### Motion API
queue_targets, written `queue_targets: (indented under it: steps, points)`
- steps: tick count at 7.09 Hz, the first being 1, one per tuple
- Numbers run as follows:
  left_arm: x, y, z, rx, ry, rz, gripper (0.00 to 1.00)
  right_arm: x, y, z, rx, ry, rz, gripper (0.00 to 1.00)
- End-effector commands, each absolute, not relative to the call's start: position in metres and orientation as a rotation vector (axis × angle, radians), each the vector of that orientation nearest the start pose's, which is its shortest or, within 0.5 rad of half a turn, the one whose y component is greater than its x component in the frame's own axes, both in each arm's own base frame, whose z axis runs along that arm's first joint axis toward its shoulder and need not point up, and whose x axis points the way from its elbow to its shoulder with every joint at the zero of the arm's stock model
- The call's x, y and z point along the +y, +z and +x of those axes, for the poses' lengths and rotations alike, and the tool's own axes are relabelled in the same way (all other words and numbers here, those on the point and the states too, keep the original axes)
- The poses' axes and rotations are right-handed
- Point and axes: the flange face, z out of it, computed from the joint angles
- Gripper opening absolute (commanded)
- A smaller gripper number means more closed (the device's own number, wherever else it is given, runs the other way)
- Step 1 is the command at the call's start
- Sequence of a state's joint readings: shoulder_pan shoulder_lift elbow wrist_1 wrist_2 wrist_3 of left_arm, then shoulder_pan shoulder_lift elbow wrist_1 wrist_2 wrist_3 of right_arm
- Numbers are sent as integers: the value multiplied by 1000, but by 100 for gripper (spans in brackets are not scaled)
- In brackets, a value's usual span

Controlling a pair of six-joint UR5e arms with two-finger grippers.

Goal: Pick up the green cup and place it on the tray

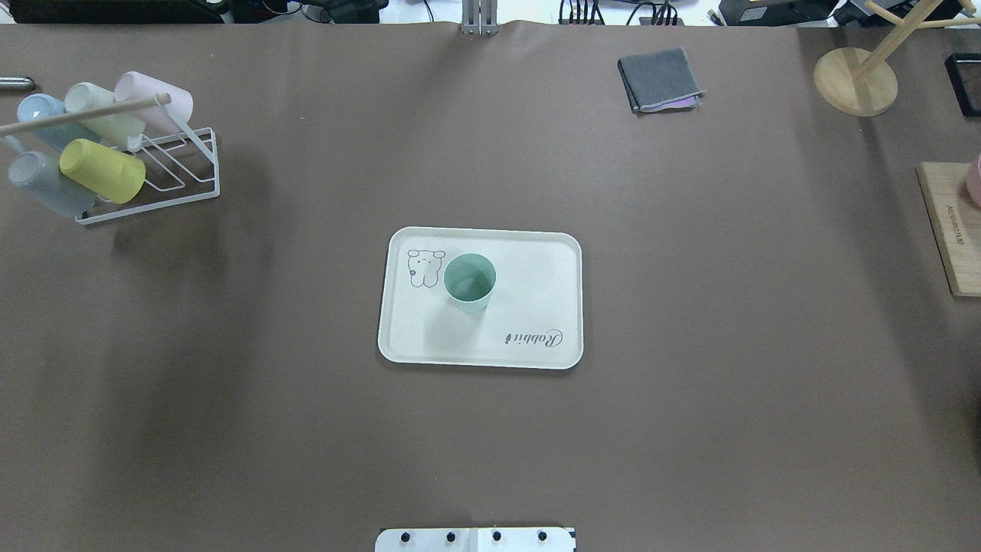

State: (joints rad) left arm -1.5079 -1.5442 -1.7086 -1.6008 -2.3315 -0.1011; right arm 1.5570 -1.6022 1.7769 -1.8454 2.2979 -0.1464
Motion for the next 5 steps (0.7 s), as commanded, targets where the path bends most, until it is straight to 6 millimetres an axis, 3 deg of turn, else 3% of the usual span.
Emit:
queue_targets:
  steps: [1,5]
  points:
    - [-463,626,-49,765,37,50,98,-465,604,61,-732,-117,-48,100]
    - [-414,660,-83,832,-18,36,98,-463,607,61,-731,-116,-55,100]
